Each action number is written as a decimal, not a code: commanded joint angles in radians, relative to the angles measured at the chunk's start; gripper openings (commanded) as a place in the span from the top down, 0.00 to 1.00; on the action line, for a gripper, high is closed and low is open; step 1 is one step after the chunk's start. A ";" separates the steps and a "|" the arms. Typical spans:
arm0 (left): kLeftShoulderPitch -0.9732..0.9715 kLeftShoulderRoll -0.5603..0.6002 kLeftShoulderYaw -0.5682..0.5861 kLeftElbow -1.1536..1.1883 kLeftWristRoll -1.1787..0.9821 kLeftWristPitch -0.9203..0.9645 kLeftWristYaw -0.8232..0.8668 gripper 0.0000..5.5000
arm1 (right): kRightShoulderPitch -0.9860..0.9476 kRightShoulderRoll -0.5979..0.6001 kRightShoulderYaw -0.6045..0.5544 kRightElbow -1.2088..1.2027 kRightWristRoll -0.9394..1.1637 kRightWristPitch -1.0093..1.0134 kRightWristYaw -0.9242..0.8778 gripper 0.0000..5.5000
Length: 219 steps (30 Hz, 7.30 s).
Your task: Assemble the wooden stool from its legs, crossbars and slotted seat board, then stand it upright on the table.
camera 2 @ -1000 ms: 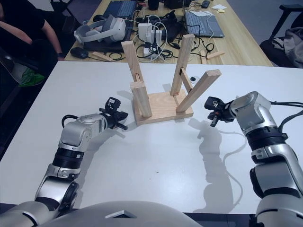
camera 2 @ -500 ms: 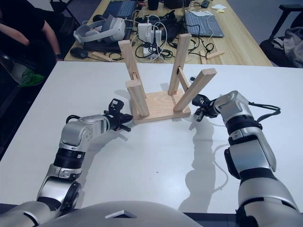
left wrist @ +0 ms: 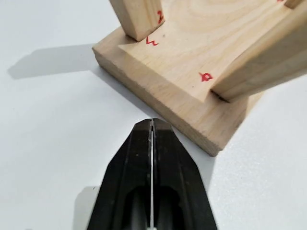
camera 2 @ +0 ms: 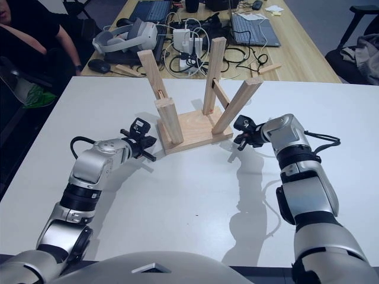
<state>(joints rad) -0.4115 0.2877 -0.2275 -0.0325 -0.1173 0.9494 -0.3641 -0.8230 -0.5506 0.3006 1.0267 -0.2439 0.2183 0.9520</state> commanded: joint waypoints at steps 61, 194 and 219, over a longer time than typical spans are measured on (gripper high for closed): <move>0.054 -0.108 0.168 0.017 -0.011 0.049 0.162 1.00 | -0.096 0.124 -0.488 0.098 0.353 0.412 -0.473 1.00; 0.234 -0.379 0.217 0.127 -0.237 -0.257 0.234 1.00 | 0.283 0.206 -0.466 -0.237 0.641 0.605 -0.277 1.00; 0.198 -0.393 0.311 0.063 -0.389 -0.160 0.106 1.00 | 0.287 0.181 -0.469 -0.404 0.726 0.729 -0.096 1.00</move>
<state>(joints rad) -0.1759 -0.0373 0.1279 0.0581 -0.4225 0.7550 -0.1858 -0.5169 -0.4468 -0.1927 0.6611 0.4052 0.9076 0.7669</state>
